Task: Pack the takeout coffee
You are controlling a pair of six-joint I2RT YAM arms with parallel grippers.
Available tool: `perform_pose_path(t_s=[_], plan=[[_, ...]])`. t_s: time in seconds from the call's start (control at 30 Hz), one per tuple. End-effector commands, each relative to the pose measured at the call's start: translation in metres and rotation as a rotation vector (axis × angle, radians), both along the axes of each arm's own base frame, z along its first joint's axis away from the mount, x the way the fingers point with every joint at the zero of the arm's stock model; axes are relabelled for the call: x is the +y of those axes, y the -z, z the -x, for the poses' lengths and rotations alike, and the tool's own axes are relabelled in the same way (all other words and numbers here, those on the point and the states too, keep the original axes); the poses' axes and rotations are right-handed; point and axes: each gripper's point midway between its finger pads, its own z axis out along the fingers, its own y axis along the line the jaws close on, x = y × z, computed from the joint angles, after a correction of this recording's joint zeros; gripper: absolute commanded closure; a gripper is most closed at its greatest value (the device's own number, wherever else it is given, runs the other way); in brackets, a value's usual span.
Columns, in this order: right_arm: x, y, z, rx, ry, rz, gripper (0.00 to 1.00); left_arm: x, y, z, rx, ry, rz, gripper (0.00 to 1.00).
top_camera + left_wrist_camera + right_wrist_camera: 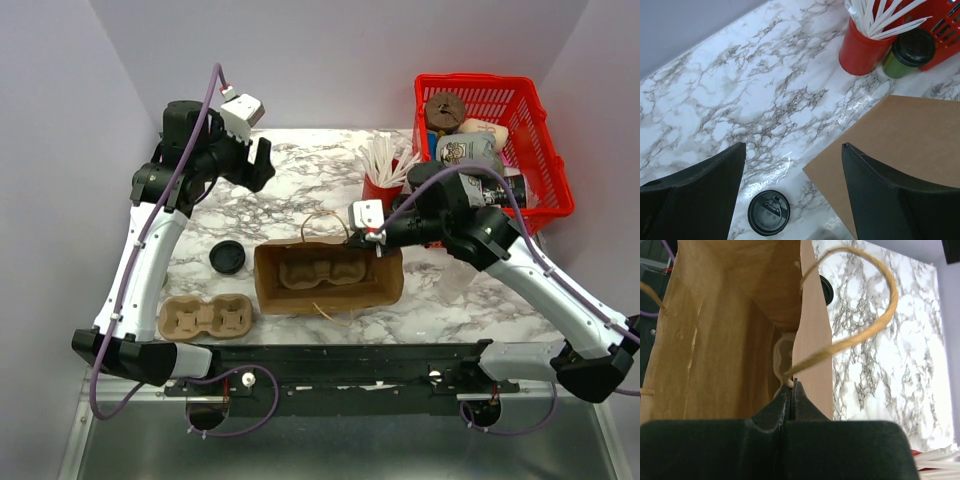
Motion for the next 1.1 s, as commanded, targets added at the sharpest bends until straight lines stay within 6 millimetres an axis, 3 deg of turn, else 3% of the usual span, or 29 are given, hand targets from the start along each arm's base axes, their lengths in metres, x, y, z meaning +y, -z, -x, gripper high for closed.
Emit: perform_pose_path(t_s=[0.0, 0.3, 0.47, 0.5, 0.6, 0.63, 0.67, 0.7, 0.73, 0.77, 0.83, 0.87, 0.97, 1.0, 1.07], plan=[[0.002, -0.009, 0.0, -0.177, -0.01, -0.028, 0.99, 0.013, 0.004, -0.006, -0.012, -0.049, 0.034, 0.15], [0.003, 0.006, 0.031, -0.22, -0.096, -0.024, 0.99, 0.01, 0.037, 0.003, 0.04, 0.021, 0.044, 0.15], [0.011, -0.001, 0.019, -0.156, -0.017, -0.045, 1.0, 0.006, 0.031, 0.002, 0.046, 0.042, 0.053, 0.15], [0.013, -0.007, 0.017, -0.153, -0.011, -0.053, 1.0, 0.007, 0.021, 0.003, 0.036, 0.042, 0.056, 0.15], [0.019, 0.0, -0.005, -0.1, 0.038, -0.032, 0.99, 0.01, 0.003, 0.002, 0.011, 0.025, 0.066, 0.15], [0.018, -0.009, -0.017, -0.093, 0.063, -0.047, 1.0, 0.01, -0.003, 0.004, -0.003, 0.027, 0.068, 0.15], [0.024, 0.003, -0.029, -0.051, 0.077, -0.022, 0.99, 0.011, -0.011, 0.006, -0.026, 0.032, 0.069, 0.15], [0.025, 0.002, -0.037, -0.018, 0.096, -0.026, 0.99, 0.012, -0.02, 0.009, -0.051, 0.046, 0.068, 0.15], [0.024, -0.011, -0.05, -0.014, 0.109, -0.054, 0.99, 0.012, -0.027, 0.013, -0.077, 0.072, 0.063, 0.15], [0.029, -0.001, -0.062, 0.026, 0.118, -0.036, 0.98, 0.01, -0.033, 0.02, -0.097, 0.101, 0.063, 0.15], [0.028, -0.001, -0.079, 0.044, 0.134, -0.035, 0.95, 0.003, -0.038, 0.034, -0.12, 0.198, 0.059, 0.15], [0.03, -0.01, -0.083, 0.031, 0.129, -0.047, 0.93, 0.0, -0.038, 0.04, -0.122, 0.234, 0.058, 0.15], [0.034, -0.009, -0.095, 0.023, 0.143, -0.036, 0.71, -0.012, -0.03, 0.058, -0.105, 0.366, 0.069, 0.15], [0.035, -0.007, -0.098, 0.048, 0.163, -0.035, 0.55, -0.015, -0.025, 0.06, -0.09, 0.397, 0.077, 0.15], [0.033, -0.01, -0.102, 0.064, 0.187, -0.043, 0.48, -0.021, -0.016, 0.061, -0.07, 0.442, 0.093, 0.15]])
